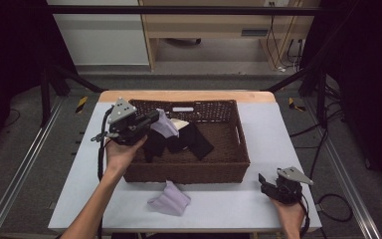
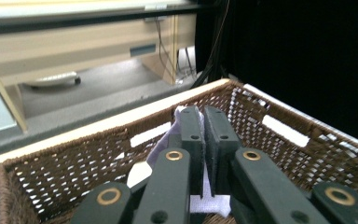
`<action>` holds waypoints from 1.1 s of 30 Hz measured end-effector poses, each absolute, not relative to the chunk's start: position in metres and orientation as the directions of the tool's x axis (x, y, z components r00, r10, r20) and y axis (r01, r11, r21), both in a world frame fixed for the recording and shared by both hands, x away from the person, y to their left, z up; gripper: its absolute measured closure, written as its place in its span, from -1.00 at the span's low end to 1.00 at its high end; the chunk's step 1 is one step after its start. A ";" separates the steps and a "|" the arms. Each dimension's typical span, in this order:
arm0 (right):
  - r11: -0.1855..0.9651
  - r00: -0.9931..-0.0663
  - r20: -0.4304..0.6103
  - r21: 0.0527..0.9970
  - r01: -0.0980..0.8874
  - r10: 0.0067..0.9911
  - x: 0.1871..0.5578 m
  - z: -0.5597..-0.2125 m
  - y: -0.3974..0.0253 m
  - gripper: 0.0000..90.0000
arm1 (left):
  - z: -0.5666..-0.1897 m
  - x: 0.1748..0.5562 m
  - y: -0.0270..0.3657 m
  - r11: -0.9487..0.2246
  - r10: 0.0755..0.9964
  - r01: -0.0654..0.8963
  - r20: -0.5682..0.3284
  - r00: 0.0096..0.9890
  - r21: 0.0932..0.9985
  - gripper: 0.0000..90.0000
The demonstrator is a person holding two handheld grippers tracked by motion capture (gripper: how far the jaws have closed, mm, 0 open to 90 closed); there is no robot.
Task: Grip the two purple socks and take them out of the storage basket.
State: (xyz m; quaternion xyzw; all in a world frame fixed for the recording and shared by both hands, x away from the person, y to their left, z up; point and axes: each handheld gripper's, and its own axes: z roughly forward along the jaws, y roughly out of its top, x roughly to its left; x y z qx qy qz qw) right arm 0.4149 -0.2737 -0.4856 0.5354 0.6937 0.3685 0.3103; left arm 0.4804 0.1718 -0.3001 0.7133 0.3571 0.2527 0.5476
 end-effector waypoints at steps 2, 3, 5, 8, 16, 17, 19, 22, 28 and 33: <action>0.157 -0.234 -0.038 0.844 0.513 0.971 0.415 -0.486 -0.274 -0.38 | -0.297 0.476 0.173 -0.131 0.782 0.223 -0.038 0.622 0.966 0.91; 0.158 -0.235 -0.040 0.845 0.512 0.971 0.415 -0.486 -0.274 -0.38 | -0.294 0.473 0.174 -0.125 0.778 0.213 -0.037 0.627 0.969 0.91; 0.155 -0.232 -0.038 0.843 0.514 0.972 0.415 -0.486 -0.274 -0.38 | -0.286 0.463 0.176 -0.117 0.770 0.186 -0.030 0.637 0.976 0.91; 0.155 -0.233 -0.036 0.842 0.517 0.972 0.415 -0.486 -0.274 -0.38 | -0.280 0.456 0.178 -0.117 0.763 0.167 -0.019 0.647 0.979 0.91; 0.155 -0.229 -0.039 0.843 0.515 0.973 0.415 -0.486 -0.274 -0.38 | -0.267 0.426 0.181 -0.124 0.733 0.122 0.009 0.680 0.985 0.91; 0.151 -0.228 -0.034 0.840 0.522 0.973 0.415 -0.486 -0.274 -0.38 | -0.265 0.420 0.182 -0.124 0.726 0.113 0.013 0.688 0.986 0.91; 0.151 -0.226 -0.034 0.839 0.523 0.973 0.415 -0.486 -0.273 -0.38 | -0.263 0.414 0.184 -0.127 0.722 0.109 0.017 0.692 0.986 0.91; 0.154 -0.228 -0.038 0.841 0.519 0.973 0.416 -0.486 -0.273 -0.38 | -0.262 0.407 0.186 -0.126 0.711 0.110 0.012 0.703 0.986 0.91; 0.161 -0.228 -0.045 0.839 0.521 0.973 0.416 -0.486 -0.273 -0.38 | -0.260 0.388 0.191 -0.131 0.686 0.092 0.023 0.727 0.987 0.91; 0.162 -0.227 -0.047 0.838 0.522 0.973 0.416 -0.486 -0.273 -0.38 | -0.265 0.372 0.195 -0.145 0.673 0.091 0.031 0.739 0.985 0.91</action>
